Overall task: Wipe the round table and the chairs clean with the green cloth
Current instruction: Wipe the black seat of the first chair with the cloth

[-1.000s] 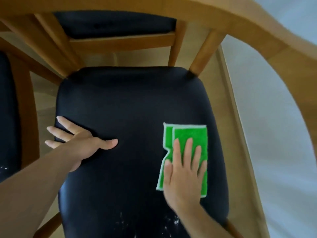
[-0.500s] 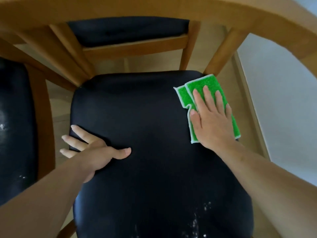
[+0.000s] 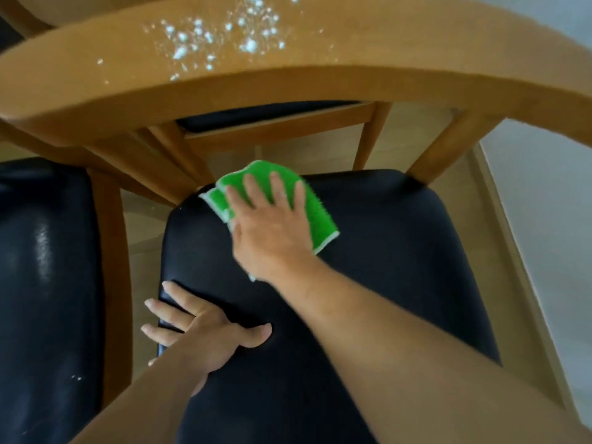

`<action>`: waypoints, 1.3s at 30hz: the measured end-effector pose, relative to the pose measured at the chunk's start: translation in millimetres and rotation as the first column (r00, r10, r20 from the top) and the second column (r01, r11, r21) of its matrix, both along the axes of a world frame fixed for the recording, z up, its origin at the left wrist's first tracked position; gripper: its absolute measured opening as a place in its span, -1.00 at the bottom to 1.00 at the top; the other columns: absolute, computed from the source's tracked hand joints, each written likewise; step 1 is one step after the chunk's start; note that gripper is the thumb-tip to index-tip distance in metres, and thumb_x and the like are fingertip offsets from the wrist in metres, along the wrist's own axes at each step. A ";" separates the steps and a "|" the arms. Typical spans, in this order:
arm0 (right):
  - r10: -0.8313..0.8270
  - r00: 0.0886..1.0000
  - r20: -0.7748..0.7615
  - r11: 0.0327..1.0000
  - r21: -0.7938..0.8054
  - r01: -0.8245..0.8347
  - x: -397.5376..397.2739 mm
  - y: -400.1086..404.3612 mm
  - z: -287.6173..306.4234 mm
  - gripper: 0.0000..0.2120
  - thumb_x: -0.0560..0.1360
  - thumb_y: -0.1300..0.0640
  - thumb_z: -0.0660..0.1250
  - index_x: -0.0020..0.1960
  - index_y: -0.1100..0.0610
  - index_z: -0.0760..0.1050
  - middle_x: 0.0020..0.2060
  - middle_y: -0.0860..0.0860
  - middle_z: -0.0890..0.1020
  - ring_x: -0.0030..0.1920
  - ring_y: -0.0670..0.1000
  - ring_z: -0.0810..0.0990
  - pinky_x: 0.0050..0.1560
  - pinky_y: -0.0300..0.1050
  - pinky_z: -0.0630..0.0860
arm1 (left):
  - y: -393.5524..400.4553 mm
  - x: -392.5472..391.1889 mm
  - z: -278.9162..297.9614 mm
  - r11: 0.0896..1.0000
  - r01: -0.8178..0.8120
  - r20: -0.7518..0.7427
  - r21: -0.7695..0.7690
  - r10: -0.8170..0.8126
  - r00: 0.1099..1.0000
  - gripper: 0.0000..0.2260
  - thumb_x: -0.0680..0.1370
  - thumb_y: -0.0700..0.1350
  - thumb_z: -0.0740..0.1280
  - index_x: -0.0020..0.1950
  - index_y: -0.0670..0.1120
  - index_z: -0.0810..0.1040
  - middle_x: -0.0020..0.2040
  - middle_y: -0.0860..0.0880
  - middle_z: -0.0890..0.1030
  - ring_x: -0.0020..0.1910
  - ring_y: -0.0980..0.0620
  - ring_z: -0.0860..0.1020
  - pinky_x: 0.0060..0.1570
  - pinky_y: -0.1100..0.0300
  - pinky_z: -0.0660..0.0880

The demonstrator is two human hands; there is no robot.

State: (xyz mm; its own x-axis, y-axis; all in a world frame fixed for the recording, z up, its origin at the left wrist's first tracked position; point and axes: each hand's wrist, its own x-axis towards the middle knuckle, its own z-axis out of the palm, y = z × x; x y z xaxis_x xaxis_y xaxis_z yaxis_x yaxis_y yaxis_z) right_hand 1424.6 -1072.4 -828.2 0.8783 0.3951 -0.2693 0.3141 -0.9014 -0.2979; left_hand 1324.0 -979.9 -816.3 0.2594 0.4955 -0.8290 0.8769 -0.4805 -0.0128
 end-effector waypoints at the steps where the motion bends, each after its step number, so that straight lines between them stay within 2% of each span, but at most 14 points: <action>1: 0.047 0.999 -0.006 0.999 0.026 -0.046 -3.7 -0.8 -0.2 -0.47 0.60 -0.05 0.03 0.55 -0.11 0.01 0.57 -0.03 0.03 0.54 0.20 -0.13 0.42 0.29 -0.31 | -1.3 1.0 -0.6 1.000 -0.003 -0.004 0.006 0.003 1.000 0.50 0.05 0.24 0.64 0.43 -0.02 -0.57 0.50 -0.09 -0.46 0.49 -0.23 -0.36 0.42 -0.28 -0.13; 5: 0.108 0.994 0.022 0.994 0.015 -0.109 14.0 -52.6 -1.7 -0.53 0.63 -0.13 -0.10 0.53 -0.16 0.00 0.56 -0.02 0.10 0.54 0.14 0.00 0.46 0.21 -0.19 | -5.9 4.4 -1.1 1.000 -0.015 -0.026 0.020 0.015 1.000 0.50 0.05 0.23 0.64 0.41 -0.02 -0.58 0.49 -0.09 -0.47 0.49 -0.23 -0.36 0.42 -0.27 -0.14; 8: -0.173 0.979 0.111 0.977 -0.106 0.185 41.1 -93.2 -2.9 -0.57 0.60 -0.14 -0.10 0.34 -0.03 0.32 0.29 0.07 0.48 0.33 0.15 0.37 0.40 0.23 0.14 | -6.7 3.6 -0.9 0.999 0.010 -0.029 -0.033 -0.011 1.000 0.50 0.08 0.24 0.63 0.35 -0.03 -0.65 0.45 -0.10 -0.54 0.47 -0.25 -0.41 0.42 -0.29 -0.14; 12: -0.431 0.891 0.143 0.876 -0.171 0.452 48.5 -76.1 -5.9 -0.59 0.59 -0.05 -0.03 0.15 0.09 0.51 0.12 0.09 0.59 0.23 0.22 0.44 0.37 0.28 0.15 | -2.7 -1.9 -4.8 0.995 0.038 -0.035 -0.095 -0.042 0.999 0.49 0.10 0.27 0.61 0.18 0.00 -0.77 0.35 -0.12 -0.64 0.42 -0.28 -0.49 0.41 -0.35 -0.14; 16: -0.348 0.933 0.093 0.922 -0.143 0.359 39.6 -12.7 -2.3 -0.59 0.59 -0.02 -0.04 0.20 0.08 0.50 0.16 0.06 0.58 0.30 0.22 0.40 0.40 0.30 0.07 | -2.3 3.5 -6.7 0.997 -0.006 -0.108 -0.075 -0.002 0.994 0.48 0.09 0.26 0.62 -0.15 -0.02 -0.87 0.22 -0.13 -0.73 0.40 -0.29 -0.50 0.36 -0.38 -0.18; 18: -0.266 0.960 0.084 0.958 -0.089 0.274 30.0 22.1 -0.7 -0.58 0.59 -0.03 -0.02 0.32 0.08 0.42 0.29 0.06 0.51 0.39 0.21 0.32 0.43 0.28 0.00 | -2.6 4.8 -8.6 0.999 -0.019 -0.144 -0.047 0.012 0.990 0.47 0.08 0.29 0.59 -0.15 -0.03 -0.88 0.10 -0.12 -0.77 0.41 -0.28 -0.49 0.36 -0.38 -0.19; 20: -0.174 0.983 0.061 0.984 -0.031 0.176 12.1 56.5 2.0 -0.51 0.59 -0.02 0.02 0.48 0.11 0.27 0.45 0.10 0.35 0.49 0.21 0.18 0.45 0.26 -0.12 | -3.0 3.5 -11.4 0.998 -0.064 -0.076 -0.026 0.062 0.995 0.23 0.21 0.41 0.28 -0.08 -0.02 -0.88 0.10 -0.12 -0.76 0.44 -0.27 -0.44 0.37 -0.37 -0.16; 22: -0.071 0.997 0.018 0.997 0.007 0.071 -8.9 82.2 3.4 -0.44 0.60 0.02 0.04 0.55 0.17 0.08 0.54 0.14 0.16 0.54 0.19 0.03 0.47 0.21 -0.20 | -7.2 3.5 -12.2 0.995 -0.102 0.002 0.008 0.102 0.995 -0.19 0.16 0.43 -0.37 0.03 0.01 -0.85 0.23 -0.11 -0.71 0.50 -0.23 -0.34 0.39 -0.34 -0.08; 24: -0.016 1.000 -0.010 1.000 0.009 0.016 -19.6 90.2 3.9 -0.41 0.61 0.04 0.04 0.56 0.22 -0.02 0.56 0.16 0.07 0.55 0.17 -0.05 0.48 0.17 -0.23 | -12.2 3.8 -11.9 0.993 -0.116 -0.036 0.038 0.118 0.992 -0.27 0.06 0.35 -0.72 0.14 0.04 -0.81 0.32 -0.08 -0.68 0.52 -0.20 -0.28 0.41 -0.33 -0.04; 26: 0.061 0.998 -0.014 0.998 0.007 -0.061 -18.1 82.2 3.8 -0.42 0.62 0.04 0.04 0.56 0.21 -0.03 0.56 0.14 0.06 0.55 0.16 -0.05 0.49 0.14 -0.21 | -7.8 6.6 -10.9 0.992 -0.126 -0.059 -0.019 0.124 0.990 -0.14 0.17 0.52 -0.35 0.08 0.06 -0.84 0.27 -0.06 -0.71 0.50 -0.20 -0.35 0.40 -0.34 -0.12; 28: 0.175 0.985 -0.014 0.984 0.035 -0.174 -12.4 67.1 5.4 -0.45 0.63 0.04 0.05 0.56 0.16 0.02 0.56 0.09 0.09 0.55 0.12 -0.02 0.50 0.09 -0.16 | -3.2 5.0 -11.6 0.995 -0.098 -0.070 -0.013 0.097 0.993 0.23 0.21 0.40 0.30 -0.03 0.05 -0.87 0.14 -0.06 -0.79 0.44 -0.23 -0.47 0.37 -0.36 -0.20; 29: 0.231 0.973 -0.019 0.972 0.058 -0.230 -10.1 58.7 6.9 -0.47 0.63 0.04 0.04 0.56 0.13 0.04 0.56 0.06 0.10 0.55 0.10 -0.01 0.50 0.08 -0.14 | -0.2 2.9 -10.2 0.998 -0.059 -0.086 -0.030 0.057 0.995 0.36 0.16 0.30 0.47 -0.06 0.04 -0.87 0.10 -0.07 -0.81 0.41 -0.25 -0.51 0.36 -0.37 -0.21; 33: 0.378 0.926 -0.003 0.924 0.067 -0.377 -2.2 14.2 8.0 -0.50 0.64 0.01 0.04 0.56 -0.03 0.06 0.56 -0.06 0.10 0.55 0.04 0.01 0.49 0.06 -0.07 | 4.8 -0.6 2.0 0.987 0.021 -0.061 -0.156 -0.031 0.998 0.44 0.09 0.31 0.58 -0.20 0.01 -0.87 0.26 -0.16 -0.72 0.37 -0.31 -0.53 0.33 -0.42 -0.17; 39: -0.001 0.991 0.131 0.999 -0.036 0.006 -4.9 -112.5 0.1 -0.49 0.61 -0.06 -0.02 0.54 0.04 0.15 0.53 0.07 0.21 0.53 0.11 0.13 0.49 0.16 0.10 | 7.9 -3.7 -2.2 0.988 0.025 0.033 -0.155 -0.020 0.999 0.39 0.12 0.31 0.58 -0.27 0.10 -0.85 0.28 -0.10 -0.72 0.36 -0.31 -0.55 0.37 -0.41 -0.19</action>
State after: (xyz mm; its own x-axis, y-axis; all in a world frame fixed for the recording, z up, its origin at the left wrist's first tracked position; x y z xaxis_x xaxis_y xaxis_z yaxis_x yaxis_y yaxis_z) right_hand 1419.7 -1185.0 -828.1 0.9082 0.3842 -0.1660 0.3453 -0.9120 -0.2215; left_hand 1320.2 -972.1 -818.5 0.2964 0.3553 -0.8865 0.8646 -0.4941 0.0911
